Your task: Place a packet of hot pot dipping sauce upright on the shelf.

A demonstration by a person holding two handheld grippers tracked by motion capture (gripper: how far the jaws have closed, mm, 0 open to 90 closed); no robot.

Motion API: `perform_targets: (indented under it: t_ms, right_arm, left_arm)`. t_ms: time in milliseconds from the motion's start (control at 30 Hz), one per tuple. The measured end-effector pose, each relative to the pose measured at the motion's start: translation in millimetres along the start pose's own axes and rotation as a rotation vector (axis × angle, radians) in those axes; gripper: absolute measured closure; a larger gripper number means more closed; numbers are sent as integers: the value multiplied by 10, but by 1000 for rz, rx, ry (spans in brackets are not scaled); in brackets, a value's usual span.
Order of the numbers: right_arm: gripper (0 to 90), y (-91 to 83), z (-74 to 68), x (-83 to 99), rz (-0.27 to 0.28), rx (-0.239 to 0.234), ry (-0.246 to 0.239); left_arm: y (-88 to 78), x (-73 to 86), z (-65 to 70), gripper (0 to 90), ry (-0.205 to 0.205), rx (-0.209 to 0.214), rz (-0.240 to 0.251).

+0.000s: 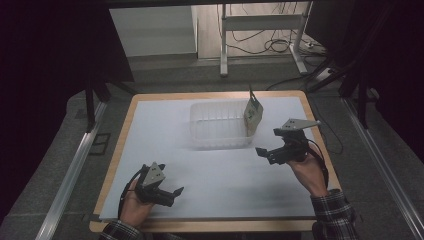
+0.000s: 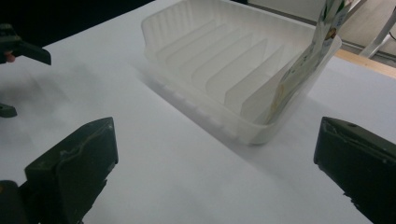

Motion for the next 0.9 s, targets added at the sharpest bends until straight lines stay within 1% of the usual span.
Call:
perform_targets:
  t_ms: [333,433,567,900]
  right_arm:
    - [0,-49,-24,175,-20,9,-3]
    - [0,-64,-31,237,-19,13,6]
    - [0,-86,-36,323,-18,18,-1]
    - [0,-124,-60,494,-32,32,5]
  left_arm:
    - [1,0,2,0,2,1,-3]
    - [2,0,4,0,1,0,-1]
    - [2,1,4,0,6,0,-5]
    - [6,2,8,0,10,-1,-9]
Point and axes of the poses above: each handheld gripper's, and its own axes: y roughly forward along the jaws, x roughly out of its underside, z roughly to its right, the point moved 4 cm from there along y, roughly forward along the jaws, and after that the axes turned 3 degrees about z, right-handed, at the moved point
